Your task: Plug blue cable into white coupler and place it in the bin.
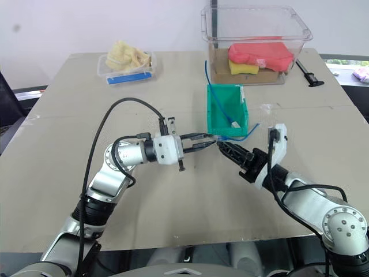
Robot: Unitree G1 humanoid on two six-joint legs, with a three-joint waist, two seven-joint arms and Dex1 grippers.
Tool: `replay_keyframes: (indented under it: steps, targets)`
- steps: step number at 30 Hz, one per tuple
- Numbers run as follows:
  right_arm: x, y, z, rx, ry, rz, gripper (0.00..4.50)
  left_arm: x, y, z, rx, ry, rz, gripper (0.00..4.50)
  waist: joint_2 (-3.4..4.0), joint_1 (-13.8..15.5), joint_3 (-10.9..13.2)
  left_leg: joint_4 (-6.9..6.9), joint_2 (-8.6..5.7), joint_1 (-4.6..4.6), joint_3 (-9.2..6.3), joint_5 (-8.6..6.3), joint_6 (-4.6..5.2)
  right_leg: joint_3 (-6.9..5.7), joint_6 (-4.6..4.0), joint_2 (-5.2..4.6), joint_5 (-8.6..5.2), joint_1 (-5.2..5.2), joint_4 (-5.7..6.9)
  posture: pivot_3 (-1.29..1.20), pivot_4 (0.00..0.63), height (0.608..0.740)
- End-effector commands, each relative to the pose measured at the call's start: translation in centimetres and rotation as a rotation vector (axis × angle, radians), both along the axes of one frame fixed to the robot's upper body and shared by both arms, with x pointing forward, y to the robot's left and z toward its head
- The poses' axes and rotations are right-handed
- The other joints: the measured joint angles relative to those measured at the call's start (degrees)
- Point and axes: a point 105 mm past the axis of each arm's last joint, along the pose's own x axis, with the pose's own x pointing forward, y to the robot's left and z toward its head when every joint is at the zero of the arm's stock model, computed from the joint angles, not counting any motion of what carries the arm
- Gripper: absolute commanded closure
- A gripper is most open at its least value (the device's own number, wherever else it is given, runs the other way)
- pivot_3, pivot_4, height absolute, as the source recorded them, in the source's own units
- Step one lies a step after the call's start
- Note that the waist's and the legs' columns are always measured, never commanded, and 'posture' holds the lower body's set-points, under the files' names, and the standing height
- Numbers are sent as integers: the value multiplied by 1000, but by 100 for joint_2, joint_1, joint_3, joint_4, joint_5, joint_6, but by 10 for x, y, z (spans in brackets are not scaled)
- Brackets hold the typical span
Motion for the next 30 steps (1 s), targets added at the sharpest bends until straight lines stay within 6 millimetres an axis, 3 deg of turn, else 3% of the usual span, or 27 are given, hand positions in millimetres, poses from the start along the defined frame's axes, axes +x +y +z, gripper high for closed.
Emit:
replay_keyframes:
  steps: [1, 8, 30]
  targets:
    - [-1, 3, 14, 119, -7, -10, 2673, -3, 0, 13, -46, -36, -18, 4500, 0, -1, 0, 0, 0, 0, -1, 0, 0, -1, 0, 0, 0, 0, 0, 0, 150, 740]
    - [14, -1, 18, 317, 66, -91, 2673, -8, 0, 15, -61, -37, -31, 4500, 0, -3, 0, 1, 0, 3, 0, 0, 0, 3, 0, 0, 0, 0, 2, 0, 150, 740]
    - [13, 5, 18, 397, 126, -85, 2673, 0, 3, 23, -111, -79, 11, 4500, 1, -3, 0, 0, 0, 3, -1, 0, 0, 3, -1, 1, 1, -1, 3, 0, 150, 740]
